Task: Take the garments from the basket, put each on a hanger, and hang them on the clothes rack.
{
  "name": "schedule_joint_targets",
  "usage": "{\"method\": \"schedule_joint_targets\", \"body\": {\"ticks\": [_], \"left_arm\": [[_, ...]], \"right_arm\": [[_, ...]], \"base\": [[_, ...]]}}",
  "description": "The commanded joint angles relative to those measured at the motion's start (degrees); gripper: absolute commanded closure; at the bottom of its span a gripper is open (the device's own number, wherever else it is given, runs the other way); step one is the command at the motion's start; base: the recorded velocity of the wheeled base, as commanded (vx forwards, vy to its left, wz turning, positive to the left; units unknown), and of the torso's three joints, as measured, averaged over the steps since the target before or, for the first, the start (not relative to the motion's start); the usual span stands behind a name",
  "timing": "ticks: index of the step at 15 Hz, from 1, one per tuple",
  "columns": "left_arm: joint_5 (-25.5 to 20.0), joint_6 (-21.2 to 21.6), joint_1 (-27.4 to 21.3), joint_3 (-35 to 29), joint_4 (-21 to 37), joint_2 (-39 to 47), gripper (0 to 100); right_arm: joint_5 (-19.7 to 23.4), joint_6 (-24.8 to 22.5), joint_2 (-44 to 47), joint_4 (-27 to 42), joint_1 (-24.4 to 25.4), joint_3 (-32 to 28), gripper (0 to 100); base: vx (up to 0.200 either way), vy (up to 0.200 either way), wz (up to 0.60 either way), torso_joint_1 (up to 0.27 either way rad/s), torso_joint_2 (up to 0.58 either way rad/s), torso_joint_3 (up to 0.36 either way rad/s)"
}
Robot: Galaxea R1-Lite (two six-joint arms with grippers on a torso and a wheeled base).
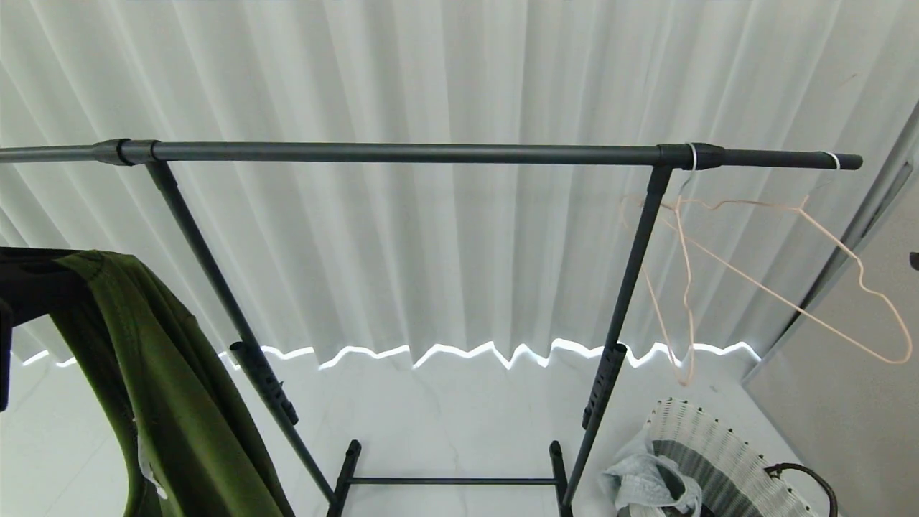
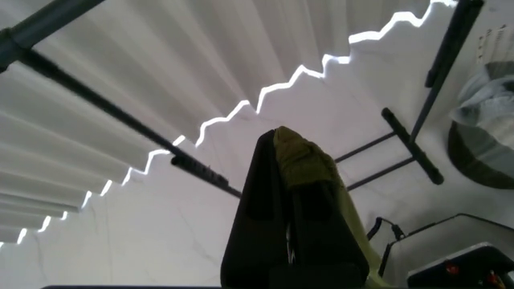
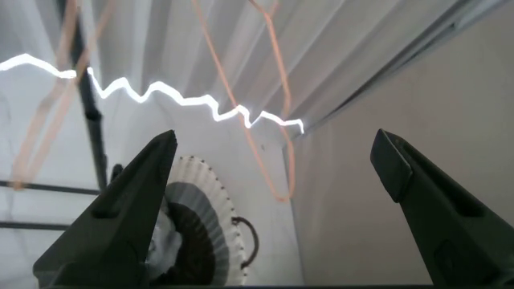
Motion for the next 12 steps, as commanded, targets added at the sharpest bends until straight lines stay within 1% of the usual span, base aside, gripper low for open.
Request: {"method": "schedule_joint_targets", "body": {"ticks": [1, 10, 12], "left_arm": [[0.03, 0.01, -0.03, 0.03, -0.01, 0.03, 100], [0.03, 0.1, -0.03, 0.38, -0.54, 0.03, 100], [0.03, 0.01, -0.03, 0.47, -0.54, 0.03, 100]], "right_arm": [[0.01, -0.03, 0.01, -0.03, -0.02, 0.17, 0], [-0.08, -0.03, 0.53, 0.23, -0.2, 0.7, 0], [0.09, -0.03, 0.53, 0.23, -0.38, 1.75, 0]], "base": [[0.0, -0.2, 0.0, 0.002, 0.0, 0.007], [0.0, 0.0, 0.0, 0.0, 0.0, 0.0], [0.2, 0.0, 0.0, 0.0, 0.0, 0.0]]}}
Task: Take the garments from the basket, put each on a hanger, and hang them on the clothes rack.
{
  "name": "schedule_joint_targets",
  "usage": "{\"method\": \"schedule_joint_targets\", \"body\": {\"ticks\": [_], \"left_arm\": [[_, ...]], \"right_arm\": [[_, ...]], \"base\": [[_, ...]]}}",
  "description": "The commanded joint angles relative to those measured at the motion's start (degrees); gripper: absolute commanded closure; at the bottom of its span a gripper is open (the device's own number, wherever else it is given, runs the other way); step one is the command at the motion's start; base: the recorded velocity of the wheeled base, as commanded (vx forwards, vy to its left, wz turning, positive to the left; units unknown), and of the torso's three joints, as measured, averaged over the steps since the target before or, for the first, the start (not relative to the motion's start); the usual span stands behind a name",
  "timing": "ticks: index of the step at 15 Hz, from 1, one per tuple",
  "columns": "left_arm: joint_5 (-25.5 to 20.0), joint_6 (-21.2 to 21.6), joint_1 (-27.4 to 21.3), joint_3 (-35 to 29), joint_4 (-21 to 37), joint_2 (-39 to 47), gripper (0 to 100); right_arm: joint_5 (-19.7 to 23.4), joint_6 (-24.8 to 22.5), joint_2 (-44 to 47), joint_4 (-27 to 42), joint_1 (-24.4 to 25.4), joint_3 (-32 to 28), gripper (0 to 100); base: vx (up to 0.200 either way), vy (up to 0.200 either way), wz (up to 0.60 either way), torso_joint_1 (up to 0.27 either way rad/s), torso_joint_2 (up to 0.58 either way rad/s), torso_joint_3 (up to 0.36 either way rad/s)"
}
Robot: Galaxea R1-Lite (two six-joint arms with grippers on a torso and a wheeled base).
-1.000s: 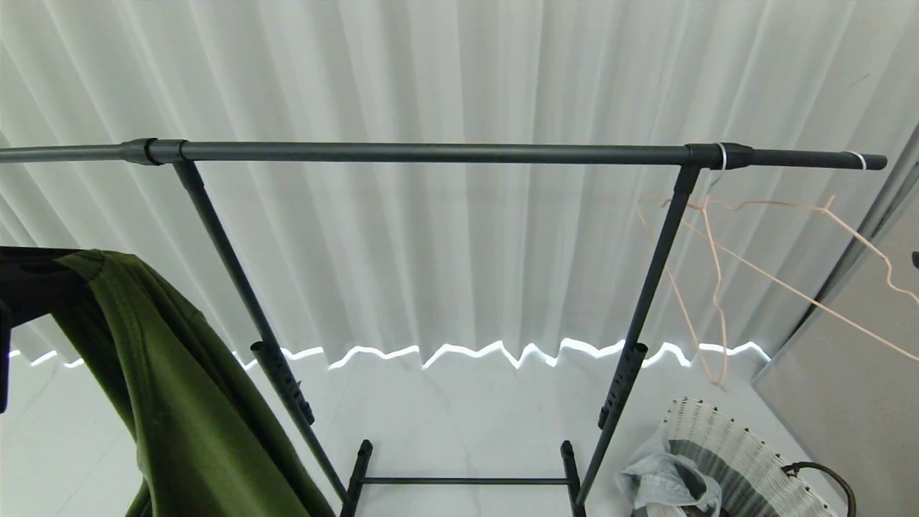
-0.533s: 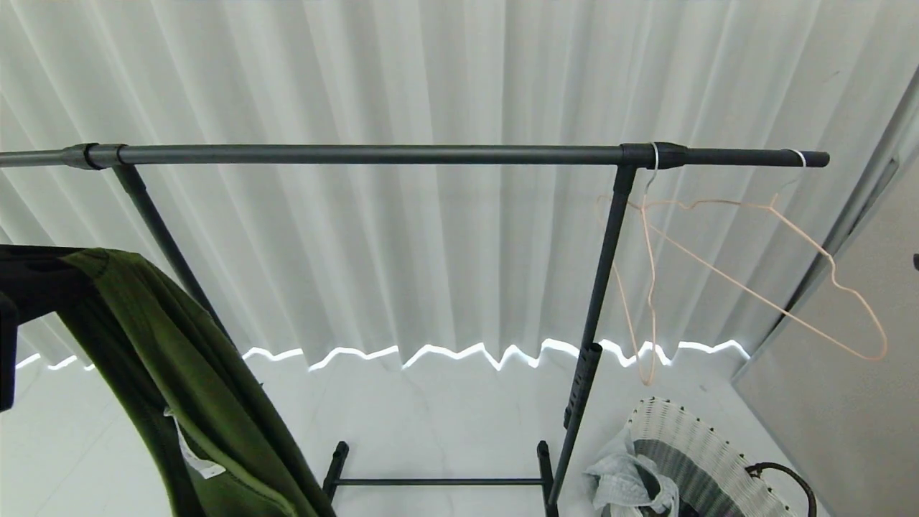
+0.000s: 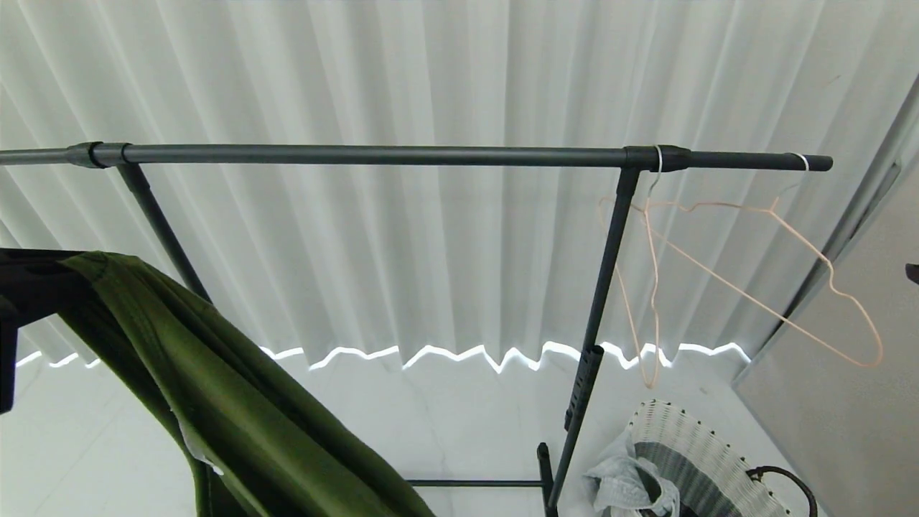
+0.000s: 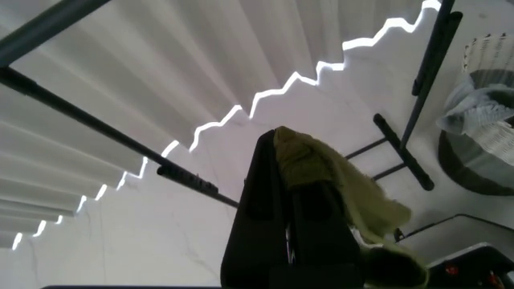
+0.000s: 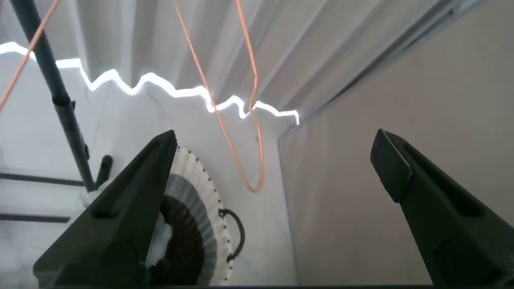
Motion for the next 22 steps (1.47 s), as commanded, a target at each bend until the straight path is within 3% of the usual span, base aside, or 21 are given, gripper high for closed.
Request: {"method": "schedule_joint_targets", "body": {"ticks": [1, 4, 8, 11, 15, 21, 22], "left_arm": [[0.03, 0.0, 0.01, 0.26, -0.02, 0.07, 100], [-0.06, -0.09, 0.01, 0.87, -0.02, -0.01, 100], [-0.06, -0.09, 0.01, 1.93, -0.02, -0.01, 100], [-0.06, 0.0, 0.1, 3.51, -0.02, -0.89, 100], [0.03, 0.0, 0.19, 3.86, -1.25, -1.16, 100], [0.12, -0.09, 0.19, 7.11, -1.69, -3.27, 100], [0.03, -0.18, 0.19, 7.64, -1.69, -3.62, 100]], "right_arm": [[0.27, 0.06, 0.14, -0.05, -0.09, 1.04, 0], [2.73, 0.41, 1.81, -0.4, -2.47, 1.74, 0], [6.16, 0.85, 7.53, -0.67, -8.88, 1.65, 0], [6.6, 1.46, 14.56, -6.03, -12.93, 1.48, 0], [9.94, 1.38, 23.17, -12.88, -14.07, 1.3, 0], [13.28, 1.55, 27.57, -14.64, -14.07, 1.39, 0], [16.36, 1.81, 27.57, -14.55, -13.98, 1.56, 0]], "base": [[0.2, 0.0, 0.0, -0.012, -0.01, 0.002], [0.2, 0.0, 0.0, 0.004, 0.0, 0.001], [0.0, 0.0, 0.0, 0.0, 0.0, 0.0], [0.0, 0.0, 0.0, 0.0, 0.0, 0.0], [0.0, 0.0, 0.0, 0.0, 0.0, 0.0], [0.0, 0.0, 0.0, 0.0, 0.0, 0.0], [0.0, 0.0, 0.0, 0.0, 0.0, 0.0]]}}
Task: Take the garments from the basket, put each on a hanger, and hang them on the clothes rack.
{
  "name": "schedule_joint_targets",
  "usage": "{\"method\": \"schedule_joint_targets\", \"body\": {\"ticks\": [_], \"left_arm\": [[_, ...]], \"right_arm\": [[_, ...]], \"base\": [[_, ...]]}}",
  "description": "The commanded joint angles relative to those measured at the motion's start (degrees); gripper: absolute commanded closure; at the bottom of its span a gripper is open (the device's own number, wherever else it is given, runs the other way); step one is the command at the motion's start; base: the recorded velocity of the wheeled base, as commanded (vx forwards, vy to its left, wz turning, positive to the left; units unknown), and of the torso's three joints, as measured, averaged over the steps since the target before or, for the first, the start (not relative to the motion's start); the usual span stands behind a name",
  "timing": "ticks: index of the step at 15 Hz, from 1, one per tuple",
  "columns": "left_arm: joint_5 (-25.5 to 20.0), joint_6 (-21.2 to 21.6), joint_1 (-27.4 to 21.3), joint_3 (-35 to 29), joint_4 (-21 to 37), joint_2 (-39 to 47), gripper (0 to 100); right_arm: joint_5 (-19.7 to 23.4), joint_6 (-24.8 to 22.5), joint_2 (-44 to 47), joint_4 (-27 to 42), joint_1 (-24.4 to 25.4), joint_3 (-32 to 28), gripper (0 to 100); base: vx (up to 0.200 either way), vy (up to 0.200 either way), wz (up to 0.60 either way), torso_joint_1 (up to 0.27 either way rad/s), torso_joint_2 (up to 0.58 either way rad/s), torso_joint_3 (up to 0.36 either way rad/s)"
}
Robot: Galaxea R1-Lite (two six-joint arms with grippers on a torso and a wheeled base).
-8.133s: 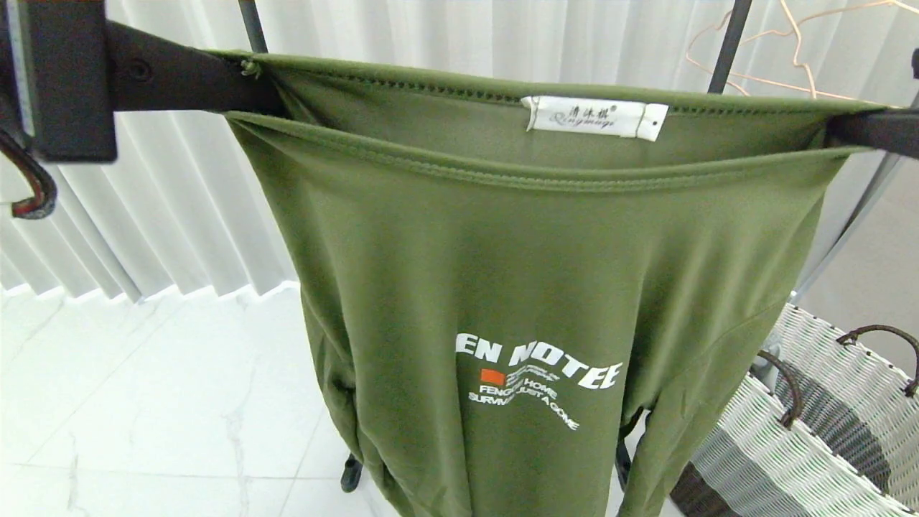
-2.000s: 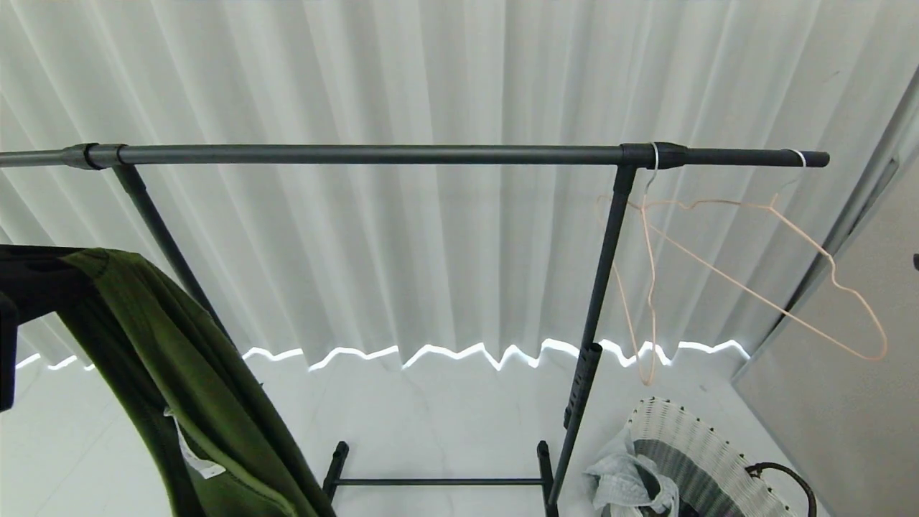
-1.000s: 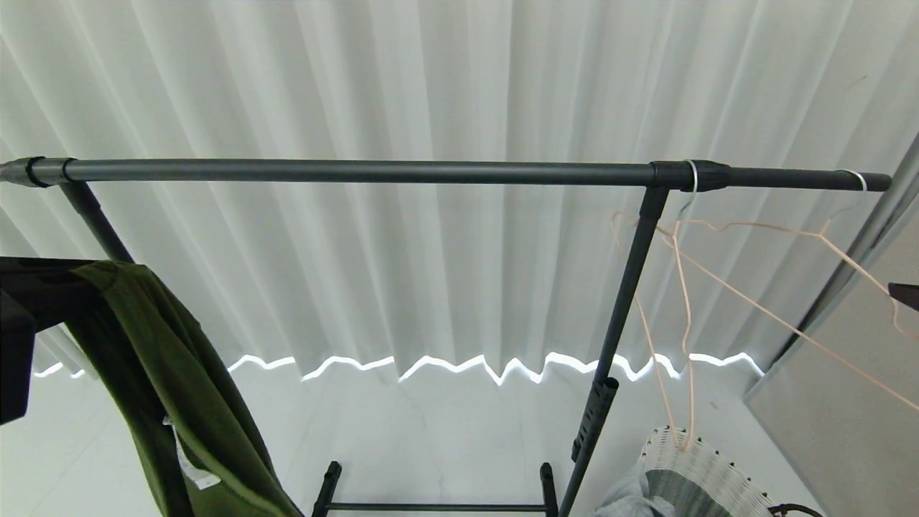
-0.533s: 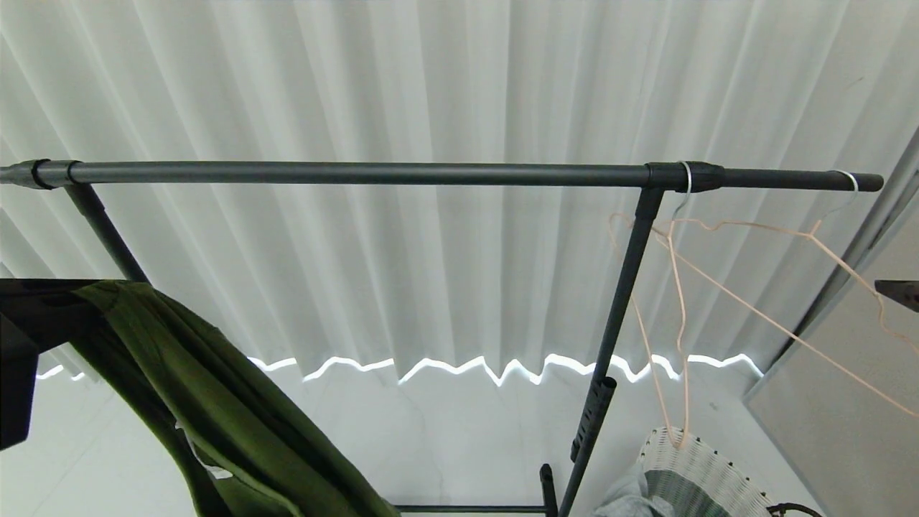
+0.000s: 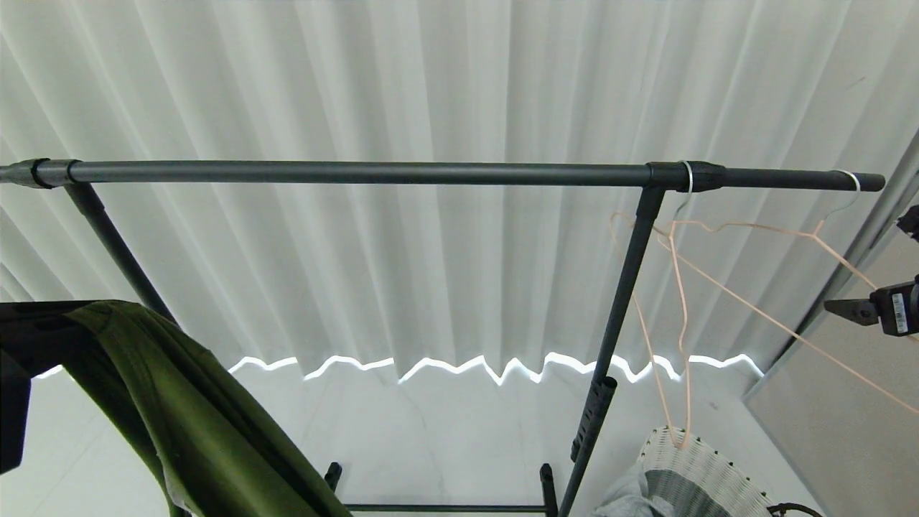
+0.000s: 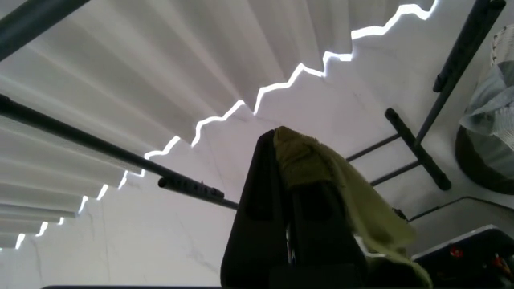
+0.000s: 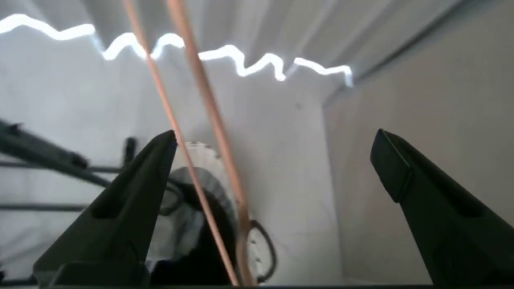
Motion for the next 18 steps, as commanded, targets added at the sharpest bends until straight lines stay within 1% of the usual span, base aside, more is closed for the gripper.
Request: {"method": "schedule_joint_targets", "body": {"ticks": [1, 3, 5, 8, 14, 18], "left_arm": [[-0.01, -0.06, 0.01, 0.59, 0.01, -0.69, 100], [-0.01, -0.15, 0.01, 0.51, 0.01, -0.6, 100], [-0.01, -0.15, 0.01, 0.51, 0.01, -0.52, 100], [-0.01, -0.15, 0.01, 0.42, -0.08, -0.69, 100], [-0.01, 0.03, 0.01, 0.42, -0.08, -0.69, 100], [-0.01, 0.12, 0.01, 0.51, -0.08, -0.69, 100]], "right_arm": [[2.38, 0.18, 0.81, 0.18, 0.16, 0.25, 0], [3.35, 0.18, 0.81, 0.35, 0.34, 0.43, 0], [5.9, 1.33, 0.19, 0.44, 1.3, 1.57, 0], [6.25, 2.64, 0.46, 0.18, 2.54, 2.45, 0], [6.25, 2.47, 1.51, 0.09, -1.51, 1.66, 0], [6.34, 1.59, 4.06, 0.27, -3.27, -1.16, 0]], "base": [[0.0, 0.0, 0.0, 0.0, 0.0, 0.0], [0.0, 0.0, 0.0, 0.0, 0.0, 0.0], [0.0, 0.0, 0.0, 0.0, 0.0, 0.0], [0.0, 0.0, 0.0, 0.0, 0.0, 0.0], [0.0, 0.0, 0.0, 0.0, 0.0, 0.0], [0.0, 0.0, 0.0, 0.0, 0.0, 0.0]]}}
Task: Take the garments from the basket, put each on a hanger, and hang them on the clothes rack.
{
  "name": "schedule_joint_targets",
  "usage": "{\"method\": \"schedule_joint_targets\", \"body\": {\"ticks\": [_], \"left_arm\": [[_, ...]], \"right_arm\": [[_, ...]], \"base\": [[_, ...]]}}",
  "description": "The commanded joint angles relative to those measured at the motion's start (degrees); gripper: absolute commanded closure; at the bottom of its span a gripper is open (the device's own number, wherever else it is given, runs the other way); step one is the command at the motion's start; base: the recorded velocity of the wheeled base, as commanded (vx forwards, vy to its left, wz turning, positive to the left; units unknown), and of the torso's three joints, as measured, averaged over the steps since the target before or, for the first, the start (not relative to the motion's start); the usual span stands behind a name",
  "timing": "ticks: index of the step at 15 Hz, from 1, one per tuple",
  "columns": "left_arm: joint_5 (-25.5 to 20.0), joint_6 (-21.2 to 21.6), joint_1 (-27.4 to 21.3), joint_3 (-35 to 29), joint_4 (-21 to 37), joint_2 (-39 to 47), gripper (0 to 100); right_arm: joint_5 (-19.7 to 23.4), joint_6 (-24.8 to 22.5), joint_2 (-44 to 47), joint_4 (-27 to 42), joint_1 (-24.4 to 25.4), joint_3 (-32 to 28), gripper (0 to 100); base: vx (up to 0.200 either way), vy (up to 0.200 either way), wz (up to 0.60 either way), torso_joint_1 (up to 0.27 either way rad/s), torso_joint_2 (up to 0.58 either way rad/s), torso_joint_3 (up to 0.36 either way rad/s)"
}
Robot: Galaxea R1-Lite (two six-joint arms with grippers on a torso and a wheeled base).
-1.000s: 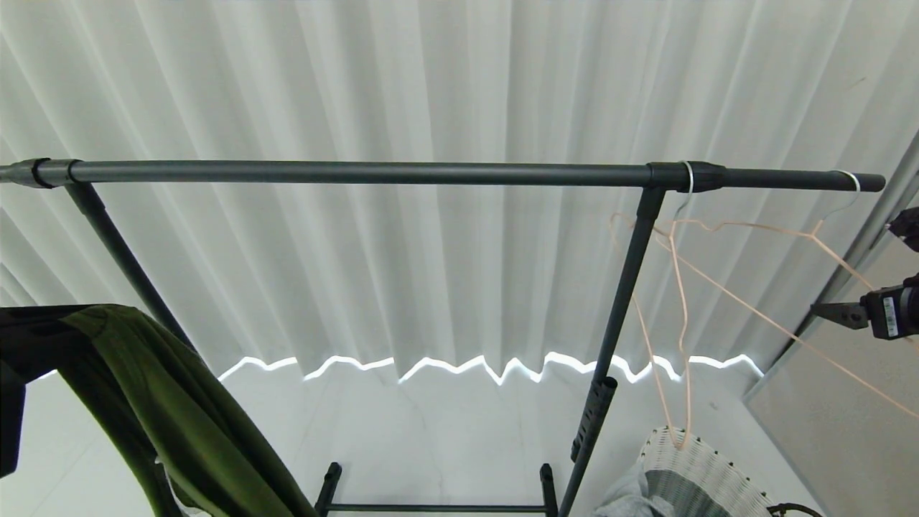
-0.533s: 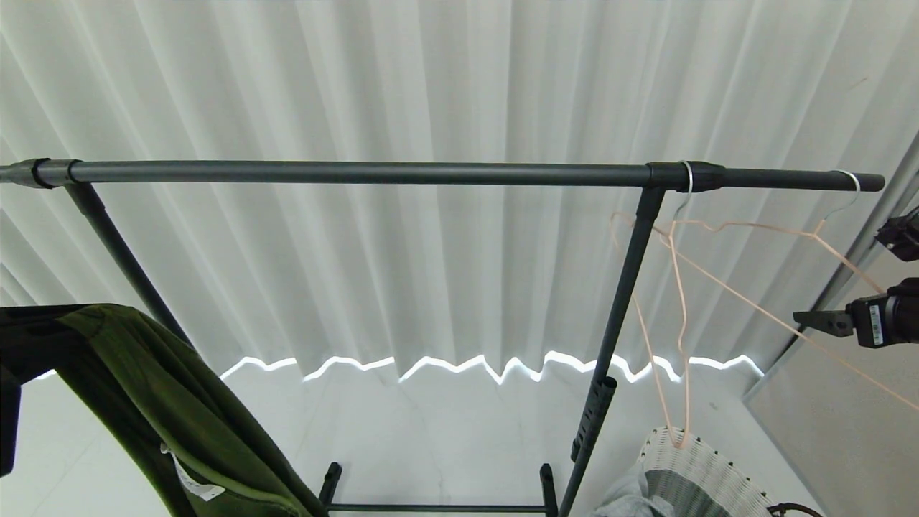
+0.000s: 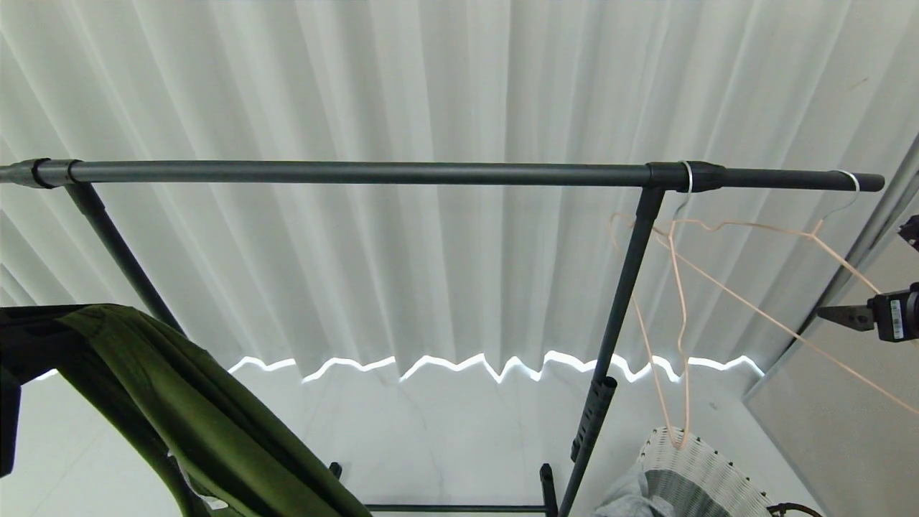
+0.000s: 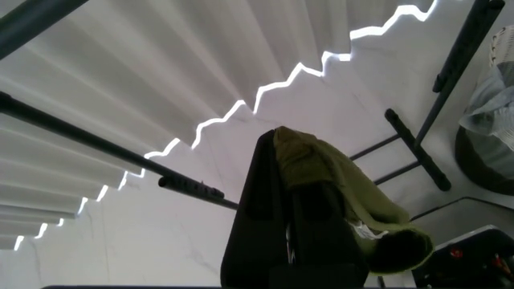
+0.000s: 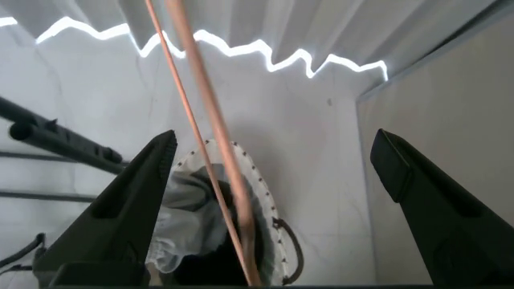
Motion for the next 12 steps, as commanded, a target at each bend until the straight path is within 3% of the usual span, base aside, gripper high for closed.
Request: {"method": "schedule_joint_targets", "body": {"ticks": [1, 10, 11, 12], "left_arm": [[0.03, 0.01, -0.01, 0.01, 0.01, 0.14, 100], [0.03, 0.01, -0.01, 0.01, 0.01, 0.05, 100], [0.03, 0.01, -0.01, 0.01, 0.01, 0.05, 100], [0.03, 0.01, -0.01, 0.01, 0.01, 0.05, 100]], "right_arm": [[0.06, -0.96, 1.64, 0.14, -0.45, -0.97, 0], [3.4, -5.97, 4.02, 0.14, -0.63, -1.85, 0], [3.66, -5.97, 4.02, 0.05, -0.63, -1.76, 100], [4.54, -5.97, 4.02, 0.05, -0.63, -1.85, 100]], "base": [[0.0, 0.0, 0.0, 0.0, 0.0, 0.0], [0.0, 0.0, 0.0, 0.0, 0.0, 0.0], [0.0, 0.0, 0.0, 0.0, 0.0, 0.0], [0.0, 0.0, 0.0, 0.0, 0.0, 0.0]]}}
